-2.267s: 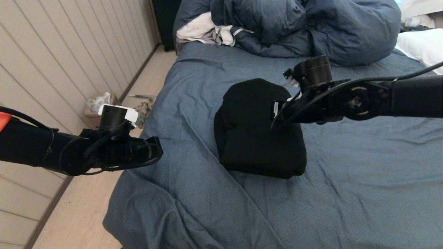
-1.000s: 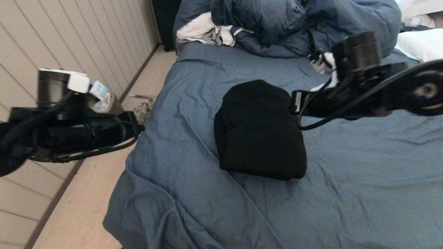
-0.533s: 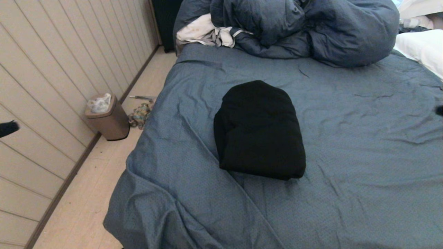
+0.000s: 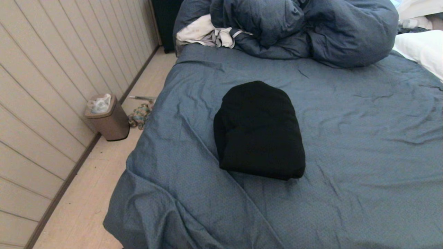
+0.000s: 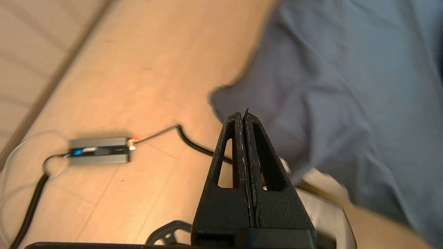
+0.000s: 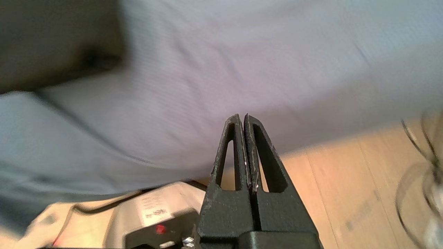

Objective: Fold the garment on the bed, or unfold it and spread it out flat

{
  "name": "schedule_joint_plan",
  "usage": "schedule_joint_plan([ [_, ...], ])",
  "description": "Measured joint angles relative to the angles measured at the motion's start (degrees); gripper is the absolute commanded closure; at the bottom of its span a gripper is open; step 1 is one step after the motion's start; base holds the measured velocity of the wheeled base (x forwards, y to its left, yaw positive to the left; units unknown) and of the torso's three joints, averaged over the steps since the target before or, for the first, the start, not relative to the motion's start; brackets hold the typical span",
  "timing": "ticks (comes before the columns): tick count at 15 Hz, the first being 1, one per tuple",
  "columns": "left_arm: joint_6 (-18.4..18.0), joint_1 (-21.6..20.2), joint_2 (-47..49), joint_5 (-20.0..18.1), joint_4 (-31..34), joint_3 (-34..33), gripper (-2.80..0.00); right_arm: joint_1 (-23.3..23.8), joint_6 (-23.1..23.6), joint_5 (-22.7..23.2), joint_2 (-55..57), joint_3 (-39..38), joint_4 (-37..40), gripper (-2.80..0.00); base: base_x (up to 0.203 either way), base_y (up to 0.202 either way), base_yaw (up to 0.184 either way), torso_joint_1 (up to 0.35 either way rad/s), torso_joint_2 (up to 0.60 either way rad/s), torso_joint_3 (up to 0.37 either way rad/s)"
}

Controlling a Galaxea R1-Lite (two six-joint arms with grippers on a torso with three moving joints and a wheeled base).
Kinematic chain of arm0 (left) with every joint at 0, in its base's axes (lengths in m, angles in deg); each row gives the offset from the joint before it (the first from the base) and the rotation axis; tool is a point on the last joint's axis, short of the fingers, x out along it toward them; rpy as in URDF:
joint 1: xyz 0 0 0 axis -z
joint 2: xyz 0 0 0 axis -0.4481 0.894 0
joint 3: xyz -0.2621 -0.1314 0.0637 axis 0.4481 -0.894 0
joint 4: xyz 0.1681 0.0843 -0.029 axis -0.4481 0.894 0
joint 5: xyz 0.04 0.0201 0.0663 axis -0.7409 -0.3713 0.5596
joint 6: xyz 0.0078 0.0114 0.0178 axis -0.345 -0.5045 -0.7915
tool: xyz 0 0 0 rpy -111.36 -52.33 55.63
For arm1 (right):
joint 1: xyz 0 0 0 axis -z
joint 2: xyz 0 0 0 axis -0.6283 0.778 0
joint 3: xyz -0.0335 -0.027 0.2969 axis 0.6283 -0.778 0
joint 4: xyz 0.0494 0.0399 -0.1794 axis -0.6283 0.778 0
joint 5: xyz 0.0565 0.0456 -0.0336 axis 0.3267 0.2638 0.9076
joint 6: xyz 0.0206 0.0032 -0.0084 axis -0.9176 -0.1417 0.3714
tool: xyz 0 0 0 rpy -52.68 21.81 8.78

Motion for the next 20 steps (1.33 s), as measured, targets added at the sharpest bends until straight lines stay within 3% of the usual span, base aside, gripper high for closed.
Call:
schedule_joint_plan([
  [2, -1.9, -5.0, -4.0, -0.6, 2.2, -0.6, 0.00, 1.8, -0.9, -1.6, -3.0, -4.4, -0.5, 0.00, 0.000, 0.000, 0.000, 0.000, 0.00, 0.000],
  [5, -5.6, -10.3, -10.8, -3.4, 3.9, -3.3, 0.00, 2.5, -1.2, -8.0, -4.8, -7.2, -1.4, 0.00, 0.000, 0.000, 0.000, 0.000, 0.00, 0.000],
  [7, -5.7, -11.5, -13.0, -4.5, 2.2, -6.5, 0.00, 3.0, -2.2, -13.7, -5.2, -8.8, -1.4, 0.00, 0.000, 0.000, 0.000, 0.000, 0.00, 0.000],
  [9, -7.2, -11.7, -14.4, -7.1, -3.0, -9.9, 0.00, 5.2, -2.4, -15.8, -5.5, -8.8, -1.6, 0.00, 0.000, 0.000, 0.000, 0.000, 0.00, 0.000],
  [11, -9.8, -11.7, -15.3, -8.9, -9.3, -15.2, 0.00, 10.2, -0.7, -15.1, -5.6, -7.4, -2.4, 0.00, 0.000, 0.000, 0.000, 0.000, 0.00, 0.000],
  [13, -12.4, -11.6, -16.4, -9.0, -17.0, -21.6, 0.00, 11.8, -0.1, -14.4, -5.6, -7.8, -3.8, 0.00, 0.000, 0.000, 0.000, 0.000, 0.00, 0.000],
  [15, -19.0, -11.4, -20.1, -9.6, -25.1, -29.2, 0.00, 11.4, 1.9, -12.6, -6.5, -12.3, -7.9, 0.00, 0.000, 0.000, 0.000, 0.000, 0.00, 0.000],
  [17, -26.5, -11.2, -23.5, -11.1, -32.4, -35.6, 0.00, 10.2, 8.7, -8.2, -10.8, -17.2, -13.4, 0.00, 0.000, 0.000, 0.000, 0.000, 0.00, 0.000],
  [20, -27.6, -11.1, -25.6, -12.6, -34.8, -38.1, 0.00, 9.3, 25.1, 4.1, -17.7, -27.3, -23.7, 0.00, 0.000, 0.000, 0.000, 0.000, 0.00, 0.000],
])
